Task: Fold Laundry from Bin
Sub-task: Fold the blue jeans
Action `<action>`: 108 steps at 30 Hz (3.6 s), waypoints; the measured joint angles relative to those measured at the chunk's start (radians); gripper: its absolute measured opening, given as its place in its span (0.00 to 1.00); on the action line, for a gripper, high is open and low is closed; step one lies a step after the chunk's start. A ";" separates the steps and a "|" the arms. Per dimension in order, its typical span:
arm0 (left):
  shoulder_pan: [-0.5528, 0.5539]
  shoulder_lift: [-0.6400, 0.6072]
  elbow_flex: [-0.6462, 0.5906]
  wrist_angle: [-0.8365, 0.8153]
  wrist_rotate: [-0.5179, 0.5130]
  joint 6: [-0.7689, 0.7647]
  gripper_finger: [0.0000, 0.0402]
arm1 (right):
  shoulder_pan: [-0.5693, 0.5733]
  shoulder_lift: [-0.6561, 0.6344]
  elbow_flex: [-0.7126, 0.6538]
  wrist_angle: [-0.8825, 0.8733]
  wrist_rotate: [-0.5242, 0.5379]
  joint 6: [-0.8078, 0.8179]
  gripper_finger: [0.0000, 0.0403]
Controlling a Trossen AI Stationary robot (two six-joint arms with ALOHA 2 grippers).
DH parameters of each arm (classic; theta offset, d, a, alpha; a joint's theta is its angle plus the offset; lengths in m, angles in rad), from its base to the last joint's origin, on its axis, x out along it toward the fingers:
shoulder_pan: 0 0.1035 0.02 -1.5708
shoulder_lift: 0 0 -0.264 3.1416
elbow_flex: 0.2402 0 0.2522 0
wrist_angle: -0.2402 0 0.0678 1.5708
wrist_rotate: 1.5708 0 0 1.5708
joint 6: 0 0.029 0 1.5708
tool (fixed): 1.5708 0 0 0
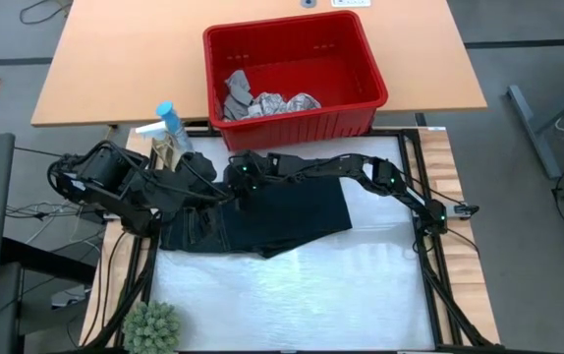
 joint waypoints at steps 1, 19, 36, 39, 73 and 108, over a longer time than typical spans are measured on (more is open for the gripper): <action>0.000 0.000 0.000 0.000 0.000 0.001 0.00 | 0.000 0.000 0.005 -0.002 0.000 0.000 0.11; 0.077 -0.162 -0.384 -0.164 -0.194 -0.122 0.31 | -0.074 -0.344 0.009 -0.645 0.056 -0.206 0.58; 0.549 -0.263 -1.115 0.521 0.272 0.169 0.42 | -0.146 -0.812 0.010 -0.758 0.088 -0.116 0.54; 0.625 -0.240 -1.122 0.530 0.378 0.198 0.42 | -0.146 -0.844 0.010 -0.779 0.116 -0.098 0.54; 0.679 0.007 -1.115 0.491 0.434 0.315 0.04 | -0.130 -0.845 0.009 -0.879 0.136 -0.049 0.54; 0.726 0.007 -0.974 0.390 0.394 0.451 0.15 | -0.123 -0.845 0.009 -0.981 0.136 -0.014 0.54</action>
